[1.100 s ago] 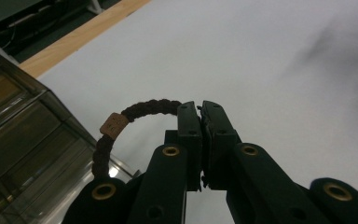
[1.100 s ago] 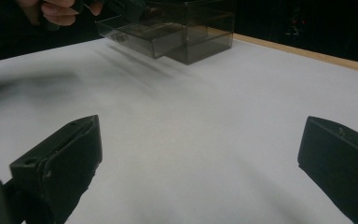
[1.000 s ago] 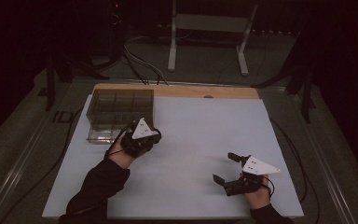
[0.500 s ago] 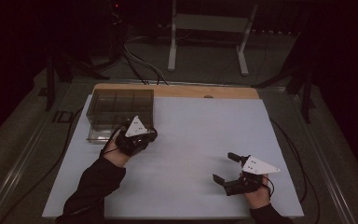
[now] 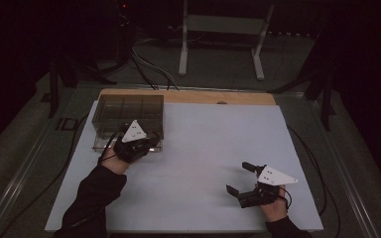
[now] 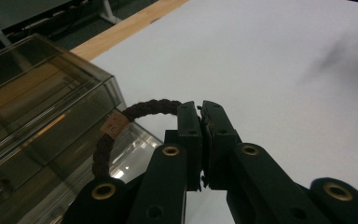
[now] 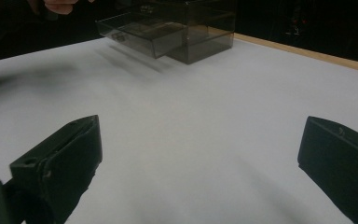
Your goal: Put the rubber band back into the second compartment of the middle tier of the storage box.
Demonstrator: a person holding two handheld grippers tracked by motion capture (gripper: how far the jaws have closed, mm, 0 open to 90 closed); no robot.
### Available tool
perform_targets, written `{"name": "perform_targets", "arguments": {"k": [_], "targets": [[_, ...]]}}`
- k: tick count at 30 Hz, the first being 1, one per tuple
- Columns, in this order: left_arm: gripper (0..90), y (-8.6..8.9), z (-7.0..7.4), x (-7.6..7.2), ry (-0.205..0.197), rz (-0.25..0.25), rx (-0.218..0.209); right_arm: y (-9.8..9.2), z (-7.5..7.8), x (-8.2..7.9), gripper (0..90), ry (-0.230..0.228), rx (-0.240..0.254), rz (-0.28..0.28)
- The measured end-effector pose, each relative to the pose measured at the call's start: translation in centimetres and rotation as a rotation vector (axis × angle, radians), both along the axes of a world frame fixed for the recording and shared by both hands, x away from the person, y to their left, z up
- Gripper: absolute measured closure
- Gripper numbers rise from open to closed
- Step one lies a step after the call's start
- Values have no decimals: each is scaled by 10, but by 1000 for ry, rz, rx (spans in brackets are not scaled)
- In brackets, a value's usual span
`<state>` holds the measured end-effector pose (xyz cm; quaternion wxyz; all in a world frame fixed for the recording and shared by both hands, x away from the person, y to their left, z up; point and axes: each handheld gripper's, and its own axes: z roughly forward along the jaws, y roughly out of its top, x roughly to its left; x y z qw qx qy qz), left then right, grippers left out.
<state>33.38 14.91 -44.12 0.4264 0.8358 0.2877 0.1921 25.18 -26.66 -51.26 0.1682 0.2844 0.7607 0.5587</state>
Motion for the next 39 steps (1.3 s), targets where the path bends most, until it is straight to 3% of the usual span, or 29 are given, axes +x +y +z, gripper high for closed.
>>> {"name": "perform_targets", "arguments": {"k": [8,26,30,39], "targets": [[883,11,-3,4,3,7,-12,0,0,0,0,-3,-5,1],[882,42,-18,19,49,70,-31,1,0,0,0,-3,-1,4],[881,49,-20,21,43,84,-33,1,0,0,0,-2,-3,4],[881,64,-28,25,59,98,-61,1,-1,1,0,3,-4,4]]}}
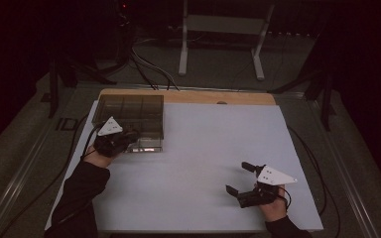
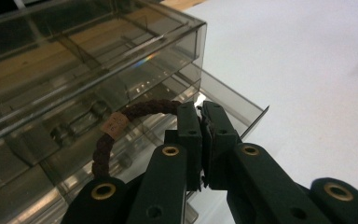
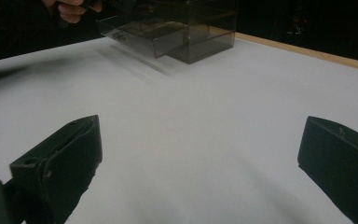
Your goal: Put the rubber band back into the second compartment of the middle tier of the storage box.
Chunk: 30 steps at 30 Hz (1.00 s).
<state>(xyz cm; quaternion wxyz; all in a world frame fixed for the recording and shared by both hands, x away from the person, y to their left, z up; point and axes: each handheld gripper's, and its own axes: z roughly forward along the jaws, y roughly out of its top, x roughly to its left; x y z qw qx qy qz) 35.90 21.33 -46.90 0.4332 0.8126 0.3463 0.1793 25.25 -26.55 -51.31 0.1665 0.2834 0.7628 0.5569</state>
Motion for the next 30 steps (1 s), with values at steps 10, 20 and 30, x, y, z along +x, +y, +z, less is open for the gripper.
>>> {"name": "perform_targets", "arguments": {"k": [10,20,30], "targets": [[881,8,-12,6,30,13,0,0,0,0,0,-2,3,0],[880,11,-23,11,64,32,12,0,0,0,0,-3,1,0],[877,8,-24,12,93,35,31,0,0,0,0,-3,-2,0]]}}
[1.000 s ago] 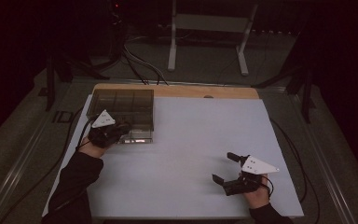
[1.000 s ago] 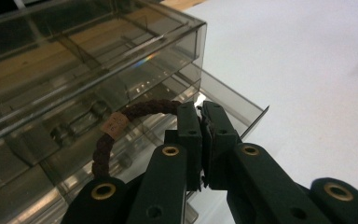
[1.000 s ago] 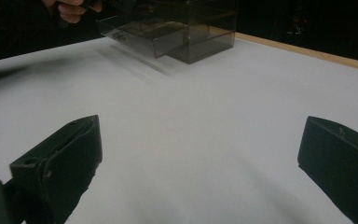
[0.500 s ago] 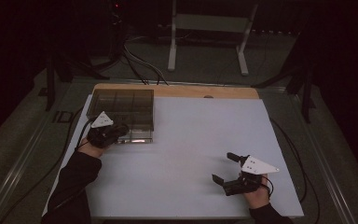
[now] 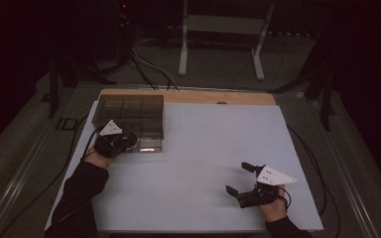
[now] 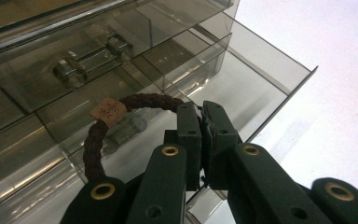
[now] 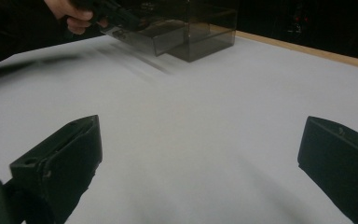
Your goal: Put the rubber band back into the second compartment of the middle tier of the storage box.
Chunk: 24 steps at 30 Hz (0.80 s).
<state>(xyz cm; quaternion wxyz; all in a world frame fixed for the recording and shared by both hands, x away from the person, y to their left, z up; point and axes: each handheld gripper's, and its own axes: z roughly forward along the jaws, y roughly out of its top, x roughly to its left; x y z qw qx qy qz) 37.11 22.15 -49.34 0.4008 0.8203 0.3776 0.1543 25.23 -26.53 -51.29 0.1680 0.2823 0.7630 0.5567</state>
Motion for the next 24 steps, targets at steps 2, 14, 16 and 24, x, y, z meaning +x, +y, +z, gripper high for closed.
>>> {"name": "perform_targets", "arguments": {"k": [2,14,16,24], "targets": [[878,-1,1,-1,5,1,-1,0,0,1,0,3,2,0],[877,-4,5,-1,41,6,12,0,0,1,0,5,-1,0],[871,-4,5,0,39,11,8,0,0,0,0,1,-1,0],[785,0,11,-3,0,30,-27,0,0,1,0,3,1,1]]}}
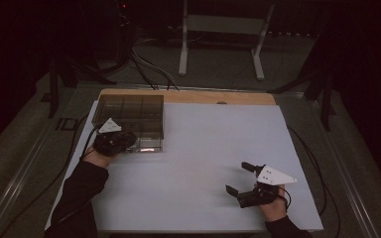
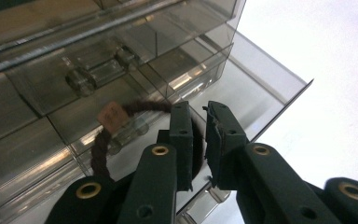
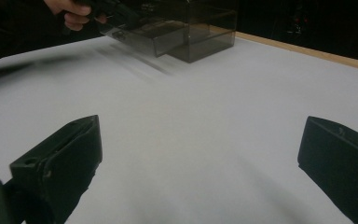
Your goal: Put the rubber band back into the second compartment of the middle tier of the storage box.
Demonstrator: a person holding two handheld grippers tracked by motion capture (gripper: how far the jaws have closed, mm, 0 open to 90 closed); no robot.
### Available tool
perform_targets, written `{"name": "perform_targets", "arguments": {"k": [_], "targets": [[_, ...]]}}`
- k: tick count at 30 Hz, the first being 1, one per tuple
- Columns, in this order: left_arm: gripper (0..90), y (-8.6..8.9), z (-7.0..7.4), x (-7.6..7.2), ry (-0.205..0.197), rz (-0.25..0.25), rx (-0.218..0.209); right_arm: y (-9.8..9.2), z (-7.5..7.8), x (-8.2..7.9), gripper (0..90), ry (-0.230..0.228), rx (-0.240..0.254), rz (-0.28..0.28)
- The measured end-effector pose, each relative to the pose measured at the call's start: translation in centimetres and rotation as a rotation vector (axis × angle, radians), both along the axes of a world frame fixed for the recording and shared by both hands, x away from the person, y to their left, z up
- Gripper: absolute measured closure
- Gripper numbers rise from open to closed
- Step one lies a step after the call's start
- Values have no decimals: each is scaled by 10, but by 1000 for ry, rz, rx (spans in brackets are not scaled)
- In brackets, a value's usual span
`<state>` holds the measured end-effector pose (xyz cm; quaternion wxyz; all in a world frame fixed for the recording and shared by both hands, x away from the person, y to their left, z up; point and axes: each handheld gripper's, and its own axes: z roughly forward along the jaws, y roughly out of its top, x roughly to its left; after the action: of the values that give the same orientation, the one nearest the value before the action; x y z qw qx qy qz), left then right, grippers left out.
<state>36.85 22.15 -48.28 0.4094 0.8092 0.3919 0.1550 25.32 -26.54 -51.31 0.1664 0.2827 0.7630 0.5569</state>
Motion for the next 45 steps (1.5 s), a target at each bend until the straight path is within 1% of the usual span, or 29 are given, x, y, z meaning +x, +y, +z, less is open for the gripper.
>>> {"name": "perform_targets", "arguments": {"k": [3,7,11,13,16,18,21,24,25,26,27,28,29,30,33,36,39,40,43,45], "targets": [[697,0,2,-1,-10,5,4,0,0,-1,0,0,-3,0],[567,-1,8,-4,-35,35,5,0,0,0,0,3,-1,0],[494,1,14,-6,-47,52,-15,0,0,0,0,-1,1,0],[464,1,17,-7,-51,54,-21,0,0,0,0,4,-2,0],[410,1,23,-9,-60,70,-31,0,0,0,0,-2,2,-1],[373,1,27,-11,-67,81,-34,0,0,0,0,4,1,-2],[276,-1,31,-13,-70,101,-34,0,0,-1,0,-2,3,-2],[199,-2,36,-15,-74,124,-41,-1,0,0,0,3,1,-2],[183,-2,36,-15,-74,124,-41,-1,0,0,0,3,1,-2],[183,-3,40,-16,-78,129,-44,0,0,-1,0,1,1,-2],[160,-3,41,-17,-78,134,-50,-1,0,0,0,-2,4,-3],[144,-4,42,-17,-74,125,-55,-1,0,0,0,0,5,-2],[92,-4,44,-18,-75,117,-62,-1,0,0,0,2,2,-2],[73,-5,45,-19,-79,118,-66,-1,0,-1,0,2,2,-2],[61,-7,49,-22,-88,120,-75,-1,0,0,0,-1,6,-2],[28,-9,52,-25,-97,100,-74,0,0,-1,0,-1,2,0],[15,-10,53,-28,-116,106,-82,-1,0,0,0,3,8,-6],[14,-11,53,-29,-122,112,-85,-1,0,-1,0,5,6,-6],[8,-12,51,-31,-134,117,-78,-1,1,-1,0,0,6,-7],[8,-12,48,-34,-140,114,-75,-1,0,-1,0,3,5,-9]]}}
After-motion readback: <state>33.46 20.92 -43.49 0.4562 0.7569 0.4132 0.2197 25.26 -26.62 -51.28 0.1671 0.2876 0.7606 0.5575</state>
